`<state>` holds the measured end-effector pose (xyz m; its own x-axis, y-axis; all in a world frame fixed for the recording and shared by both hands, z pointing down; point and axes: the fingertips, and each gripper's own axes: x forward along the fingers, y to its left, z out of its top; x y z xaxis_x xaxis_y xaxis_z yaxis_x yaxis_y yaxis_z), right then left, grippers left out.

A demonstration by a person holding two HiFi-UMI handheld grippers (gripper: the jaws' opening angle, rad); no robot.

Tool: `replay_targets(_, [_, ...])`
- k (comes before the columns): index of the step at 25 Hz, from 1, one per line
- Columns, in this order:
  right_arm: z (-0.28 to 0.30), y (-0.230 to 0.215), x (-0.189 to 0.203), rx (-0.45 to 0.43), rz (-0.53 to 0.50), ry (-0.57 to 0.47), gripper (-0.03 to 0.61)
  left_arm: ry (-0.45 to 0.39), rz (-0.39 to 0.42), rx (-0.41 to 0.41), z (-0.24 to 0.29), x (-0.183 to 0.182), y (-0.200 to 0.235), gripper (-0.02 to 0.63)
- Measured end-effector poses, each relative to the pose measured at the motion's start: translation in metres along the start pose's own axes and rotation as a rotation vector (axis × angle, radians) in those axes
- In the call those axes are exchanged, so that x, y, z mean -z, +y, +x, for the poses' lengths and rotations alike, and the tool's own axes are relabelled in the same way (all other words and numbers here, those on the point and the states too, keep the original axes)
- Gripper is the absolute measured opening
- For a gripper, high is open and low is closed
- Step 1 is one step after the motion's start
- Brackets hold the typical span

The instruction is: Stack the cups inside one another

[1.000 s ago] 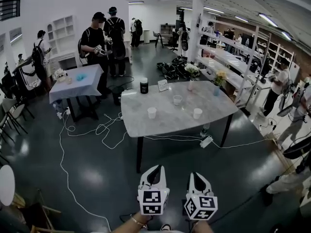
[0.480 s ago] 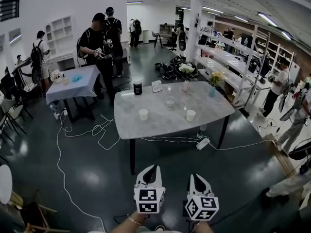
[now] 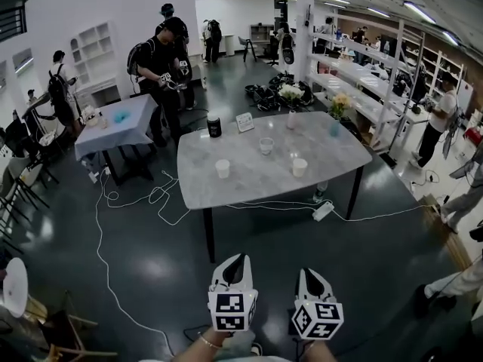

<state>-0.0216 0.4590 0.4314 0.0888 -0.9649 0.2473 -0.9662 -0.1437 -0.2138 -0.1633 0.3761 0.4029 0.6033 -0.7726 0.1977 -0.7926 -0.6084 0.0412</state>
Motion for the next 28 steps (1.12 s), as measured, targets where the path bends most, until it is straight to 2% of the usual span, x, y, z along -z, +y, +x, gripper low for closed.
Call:
replay_targets(7, [0.036, -0.005, -0.006, -0.016, -0.011, 0.023, 0.006, 0.022, -0.026, -0.009, 0.036, 0.004, 0.013, -0.005])
replay_targets(17, [0.113, -0.013, -0.058, -0.013, -0.058, -0.011, 0.006, -0.007, -0.034, 0.003, 0.112, -0.024, 0.042, -0.005])
replay_targets(28, [0.211, 0.019, -0.089, -0.069, -0.099, -0.011, 0.006, -0.007, -0.066, -0.026, 0.178, -0.032, 0.108, -0.005])
